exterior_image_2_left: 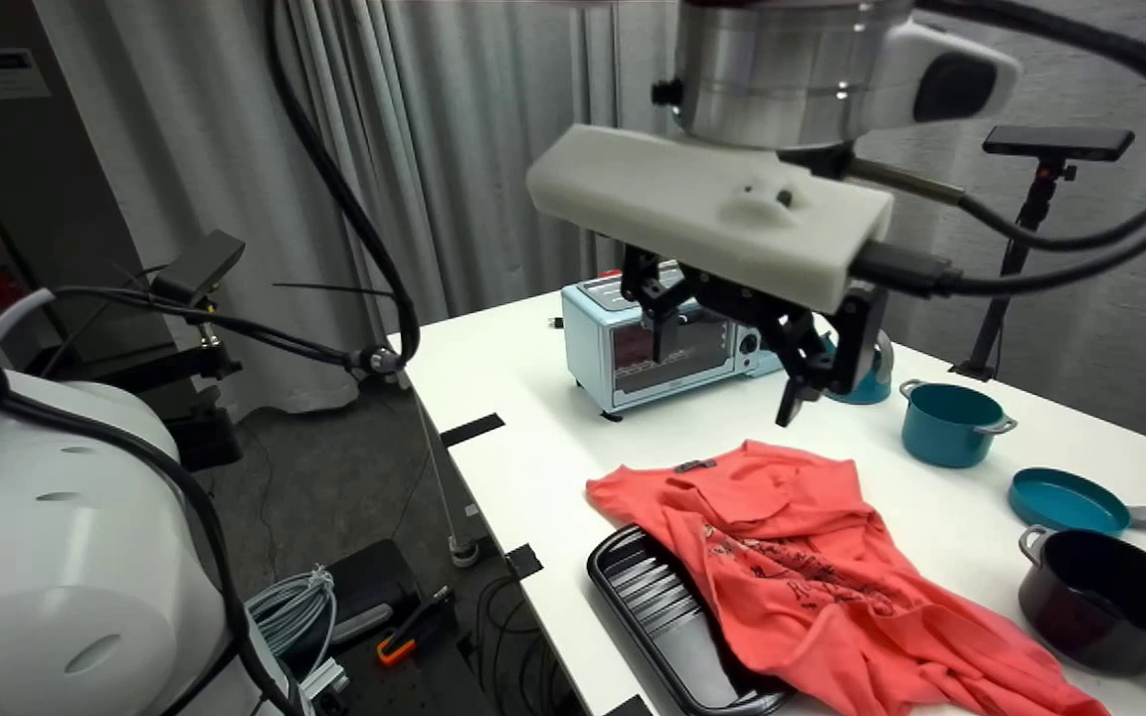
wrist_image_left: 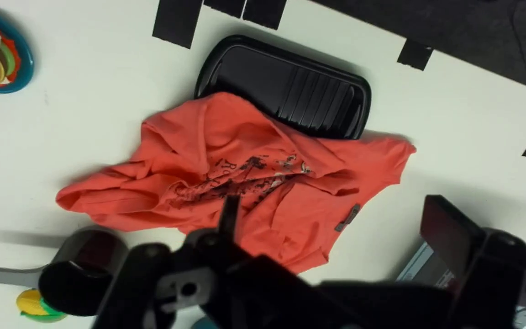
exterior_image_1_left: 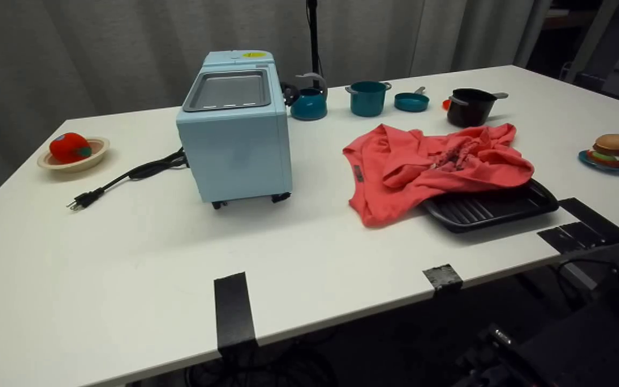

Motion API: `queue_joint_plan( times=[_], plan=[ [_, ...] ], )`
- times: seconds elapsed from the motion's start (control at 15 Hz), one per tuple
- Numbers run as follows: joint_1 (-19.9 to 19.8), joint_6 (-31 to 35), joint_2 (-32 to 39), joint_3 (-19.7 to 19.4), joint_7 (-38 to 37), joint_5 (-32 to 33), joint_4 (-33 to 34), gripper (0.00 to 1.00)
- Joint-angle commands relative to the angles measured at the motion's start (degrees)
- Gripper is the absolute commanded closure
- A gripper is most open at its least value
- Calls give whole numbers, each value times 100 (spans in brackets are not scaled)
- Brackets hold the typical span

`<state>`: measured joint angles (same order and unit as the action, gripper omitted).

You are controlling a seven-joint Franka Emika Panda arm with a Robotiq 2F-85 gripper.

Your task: Fold the sweatshirt from bottom to top

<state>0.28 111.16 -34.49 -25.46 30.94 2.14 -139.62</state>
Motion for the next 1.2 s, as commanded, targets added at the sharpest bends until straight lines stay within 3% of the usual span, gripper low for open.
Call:
queue_joint_plan(
  times=[0.0, 0.07, 0.33, 0.4, 0.67, 1.13],
  plan=[
    [-87, 912, 1405, 98, 2, -170, 394, 0],
    [145, 1228, 1749, -138, -94, -71, 447, 0],
    [177, 2168, 3245, -279, -63, -295, 759, 0],
    [-274, 2313, 3609, 143, 2, -457, 856, 0],
    [-837, 2767, 4757, 647, -170, -479, 1254, 0],
    [-1383, 3150, 5880, 1310, -451, -133, 1540, 0]
  ],
)
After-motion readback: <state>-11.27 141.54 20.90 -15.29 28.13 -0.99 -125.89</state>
